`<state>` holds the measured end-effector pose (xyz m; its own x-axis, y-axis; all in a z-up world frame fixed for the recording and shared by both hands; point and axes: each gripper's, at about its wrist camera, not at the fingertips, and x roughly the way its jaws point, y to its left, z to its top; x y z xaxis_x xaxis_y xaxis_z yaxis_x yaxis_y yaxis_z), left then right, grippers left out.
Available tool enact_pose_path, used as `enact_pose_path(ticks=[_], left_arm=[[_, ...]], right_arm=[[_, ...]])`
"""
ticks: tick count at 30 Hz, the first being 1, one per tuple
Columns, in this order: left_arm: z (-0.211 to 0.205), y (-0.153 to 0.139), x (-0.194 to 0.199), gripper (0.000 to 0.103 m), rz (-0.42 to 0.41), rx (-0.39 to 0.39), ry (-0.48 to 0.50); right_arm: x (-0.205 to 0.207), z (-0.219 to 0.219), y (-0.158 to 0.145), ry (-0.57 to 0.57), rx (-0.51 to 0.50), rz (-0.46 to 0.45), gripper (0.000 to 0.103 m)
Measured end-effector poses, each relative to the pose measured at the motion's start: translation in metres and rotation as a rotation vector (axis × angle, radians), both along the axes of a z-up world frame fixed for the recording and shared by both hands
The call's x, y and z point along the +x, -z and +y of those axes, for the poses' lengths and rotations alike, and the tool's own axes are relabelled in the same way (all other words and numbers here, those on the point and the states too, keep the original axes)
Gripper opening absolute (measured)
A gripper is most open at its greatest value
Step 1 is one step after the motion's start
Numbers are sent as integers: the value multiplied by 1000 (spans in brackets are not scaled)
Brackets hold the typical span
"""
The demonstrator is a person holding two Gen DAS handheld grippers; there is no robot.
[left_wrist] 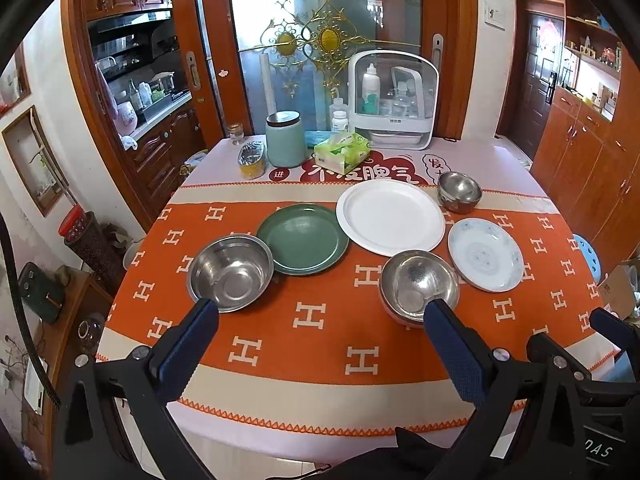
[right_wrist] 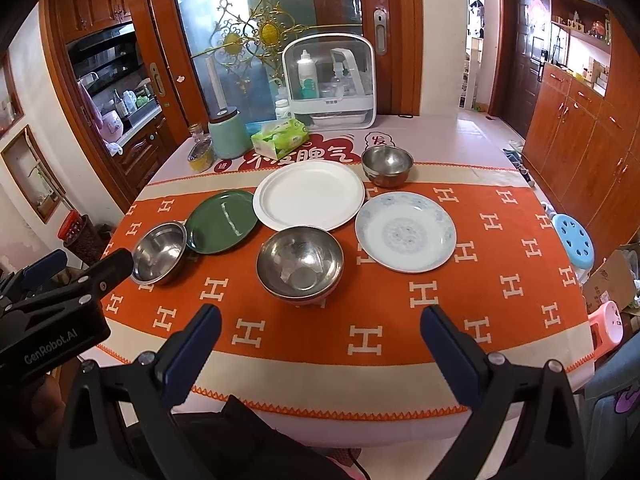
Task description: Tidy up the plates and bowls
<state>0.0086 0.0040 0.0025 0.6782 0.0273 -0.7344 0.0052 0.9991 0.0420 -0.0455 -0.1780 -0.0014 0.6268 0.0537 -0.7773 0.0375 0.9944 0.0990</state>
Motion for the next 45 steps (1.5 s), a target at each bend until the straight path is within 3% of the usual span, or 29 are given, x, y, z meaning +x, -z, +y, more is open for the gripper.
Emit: enact_pose_path(ticks=[24,36,45], left_arm=[[-6,-2,33,102,-32,-16,31],[-11,-2,76,102,22,-6,64],[-7,-5,120,102,74,34,82]], right_arm=[[35,-20,-2,3,45,-31,100],[75,-36,-6,-8,118,-58,100],[110,-48,-2,55,181,-67,100]])
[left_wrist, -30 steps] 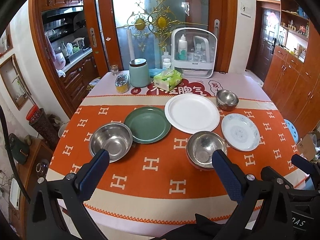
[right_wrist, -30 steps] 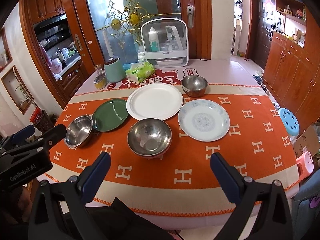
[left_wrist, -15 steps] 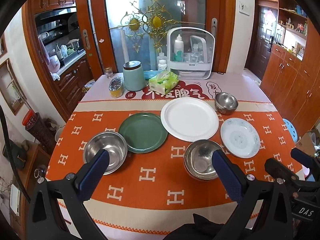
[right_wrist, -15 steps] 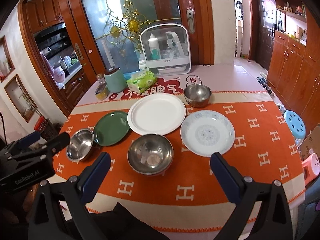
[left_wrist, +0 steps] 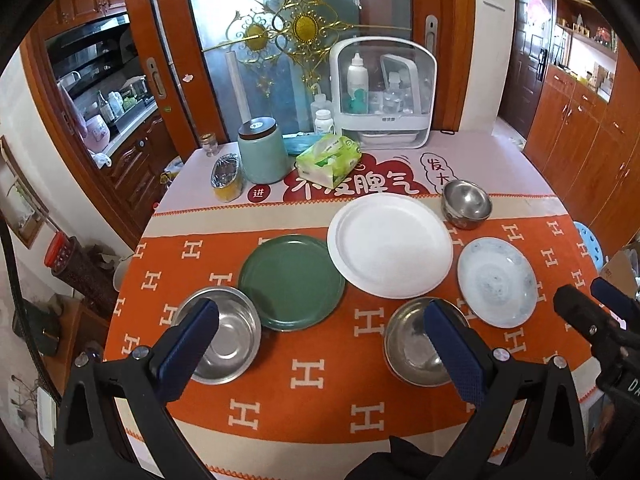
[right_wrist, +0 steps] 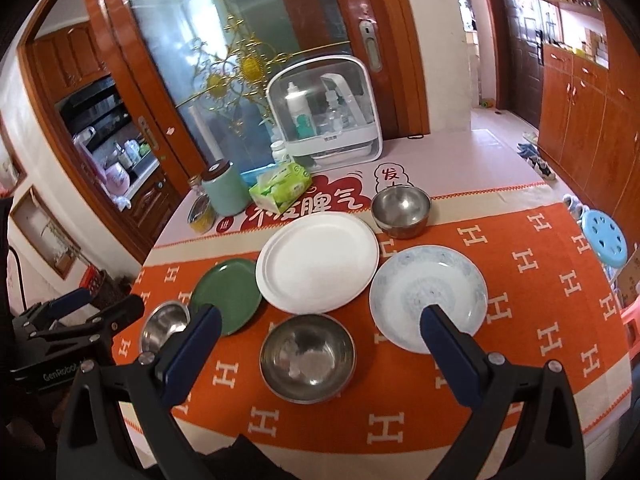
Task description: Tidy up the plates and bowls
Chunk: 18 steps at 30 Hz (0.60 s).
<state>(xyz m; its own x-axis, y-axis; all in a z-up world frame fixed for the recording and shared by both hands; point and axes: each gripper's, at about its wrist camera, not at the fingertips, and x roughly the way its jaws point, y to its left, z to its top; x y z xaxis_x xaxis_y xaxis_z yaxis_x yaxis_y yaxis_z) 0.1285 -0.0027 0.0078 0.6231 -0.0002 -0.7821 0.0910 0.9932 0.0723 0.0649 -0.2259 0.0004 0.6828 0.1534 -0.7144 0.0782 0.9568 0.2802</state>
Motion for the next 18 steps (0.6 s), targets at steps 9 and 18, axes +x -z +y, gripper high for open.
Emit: enact_pose_path(ticks=[9,18], left_arm=[[13,-7,60,102,59,-4,13],[11,-9,106,102,119,70,45]], right_arm=[[31,-8,11,43,39,38,100],[56,-9,23,95,101,103,100]])
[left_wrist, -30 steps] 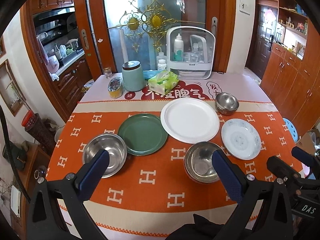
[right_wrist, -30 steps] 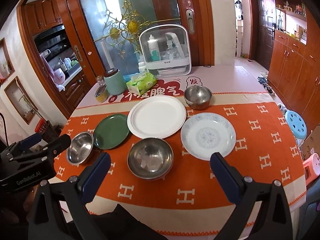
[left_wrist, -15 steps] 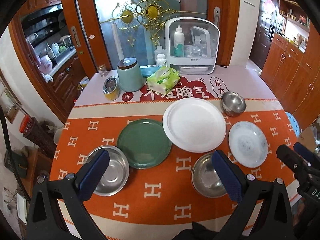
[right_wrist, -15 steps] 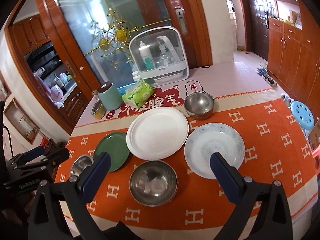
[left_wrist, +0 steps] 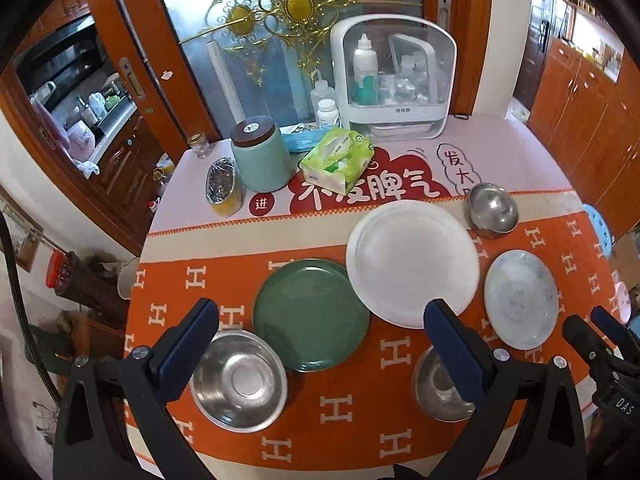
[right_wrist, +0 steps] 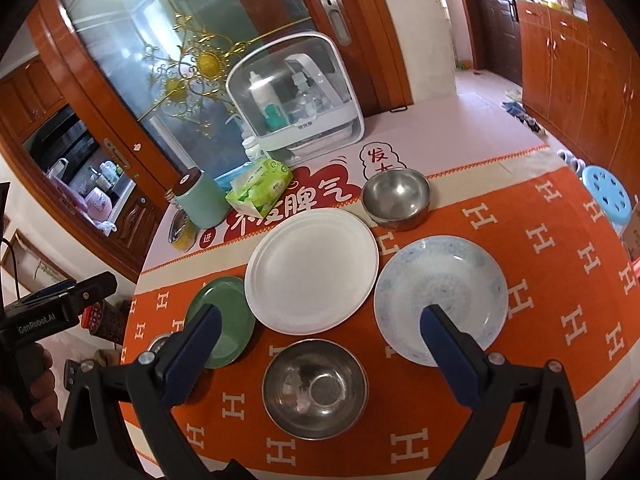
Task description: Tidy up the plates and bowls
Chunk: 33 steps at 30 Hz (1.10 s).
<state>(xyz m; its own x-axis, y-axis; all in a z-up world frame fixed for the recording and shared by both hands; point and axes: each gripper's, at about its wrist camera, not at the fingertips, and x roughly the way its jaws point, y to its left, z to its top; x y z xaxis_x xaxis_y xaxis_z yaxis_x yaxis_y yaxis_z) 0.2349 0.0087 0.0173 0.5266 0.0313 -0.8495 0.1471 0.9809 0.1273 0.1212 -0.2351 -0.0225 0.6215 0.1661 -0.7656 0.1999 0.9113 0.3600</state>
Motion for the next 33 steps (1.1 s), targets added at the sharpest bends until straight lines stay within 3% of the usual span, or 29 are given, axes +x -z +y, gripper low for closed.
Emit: enact_pose_path(ticks=[11,21,29,33], left_arm=[[-13,26,60,102,70,-56,149],[-28,102,125,102,186,-99,271],[-26,166,164,102,293,-119,254],[-28,190,176,101,329,-111,250]], right_arm=[[44,-4,26,7,56,70,100],[74,-13,85,34,209,195,100],[90,-13,127,42,301,298,99],[98,-12,145,43,322,355,91]])
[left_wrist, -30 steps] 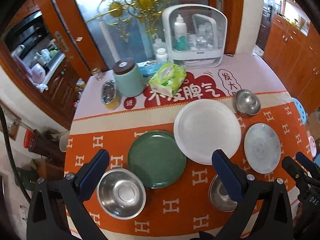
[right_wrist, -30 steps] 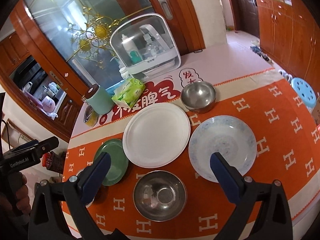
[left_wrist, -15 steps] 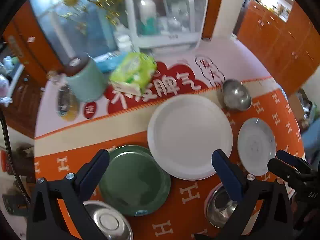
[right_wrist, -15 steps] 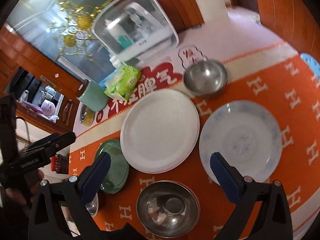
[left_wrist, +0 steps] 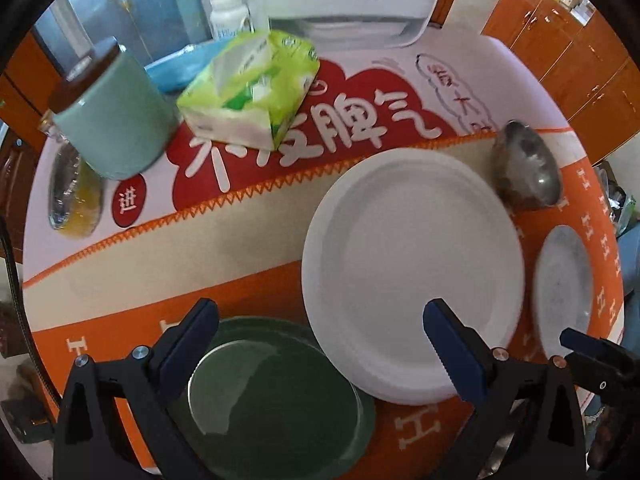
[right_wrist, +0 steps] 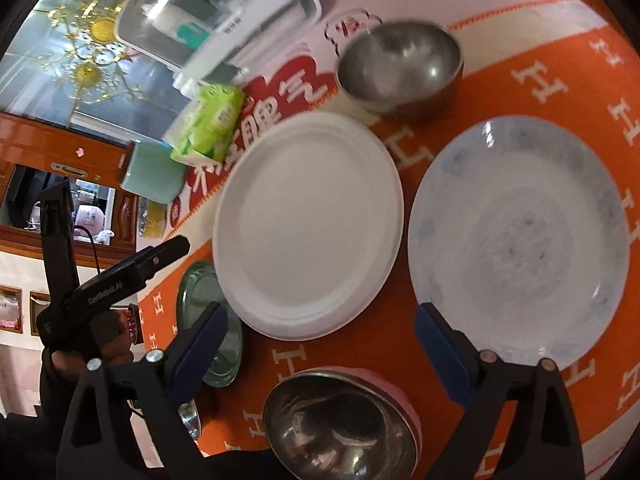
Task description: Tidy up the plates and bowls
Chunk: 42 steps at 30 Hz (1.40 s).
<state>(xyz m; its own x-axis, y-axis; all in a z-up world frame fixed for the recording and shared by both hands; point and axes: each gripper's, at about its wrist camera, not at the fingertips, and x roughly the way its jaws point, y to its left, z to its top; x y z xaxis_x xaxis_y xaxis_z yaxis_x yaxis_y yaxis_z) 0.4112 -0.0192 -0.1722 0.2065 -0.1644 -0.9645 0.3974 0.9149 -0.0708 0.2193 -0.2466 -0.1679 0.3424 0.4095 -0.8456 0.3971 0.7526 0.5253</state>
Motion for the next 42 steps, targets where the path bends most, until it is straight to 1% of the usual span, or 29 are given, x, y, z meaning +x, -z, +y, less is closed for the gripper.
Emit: enact_pose_path(ticks=[2,4,5,7,8,11,13,15,16,18,21,22,26,30,34,36,42], left_arm=[[-1,11,6,101,26,-6,-7],[-2,22,12,101,56,-17,-6],[-3,27,13,101,64,-18,-5],[-6,35,17,97,83,-18,-6],[-8,38,18,94,96,-22,-7],[-12,45,21,92,124,-51,-11],[-14,47,23,89,137,-71,-8],[-15,50,25,80,150,-87,-8],[-16,53,27,77,159,-87,-9],[-17,57,28,66,163,-79,-13],[-18,64,30,58,178,-79,-22],[-19,67,30,56,184,-81,-23],[-20,70,29,46,179,-69,-17],[-19,71,30,44,173,-77,-30],[-17,69,30,42,168,-77,-32],[-18,66,29,42,158,-76,-25],[-8,48,19,42,104,-89,-36]], right_arm=[[4,0,8,0,7,21,87],[9,0,15,-5,14,45,78],[11,0,19,-7,18,56,76],[14,1,26,-12,26,78,69],[16,2,30,-16,30,89,68],[19,4,38,-13,36,112,66],[21,6,43,-12,33,128,58],[22,5,48,-7,30,146,54],[22,5,50,-3,29,154,53],[24,4,53,8,25,167,51],[26,3,59,17,16,185,45],[27,3,59,20,10,182,42],[30,3,58,15,-7,175,41],[30,4,58,15,-8,170,40],[28,0,59,28,-13,183,29],[27,-1,58,32,-18,183,26],[27,2,44,20,-57,146,26]])
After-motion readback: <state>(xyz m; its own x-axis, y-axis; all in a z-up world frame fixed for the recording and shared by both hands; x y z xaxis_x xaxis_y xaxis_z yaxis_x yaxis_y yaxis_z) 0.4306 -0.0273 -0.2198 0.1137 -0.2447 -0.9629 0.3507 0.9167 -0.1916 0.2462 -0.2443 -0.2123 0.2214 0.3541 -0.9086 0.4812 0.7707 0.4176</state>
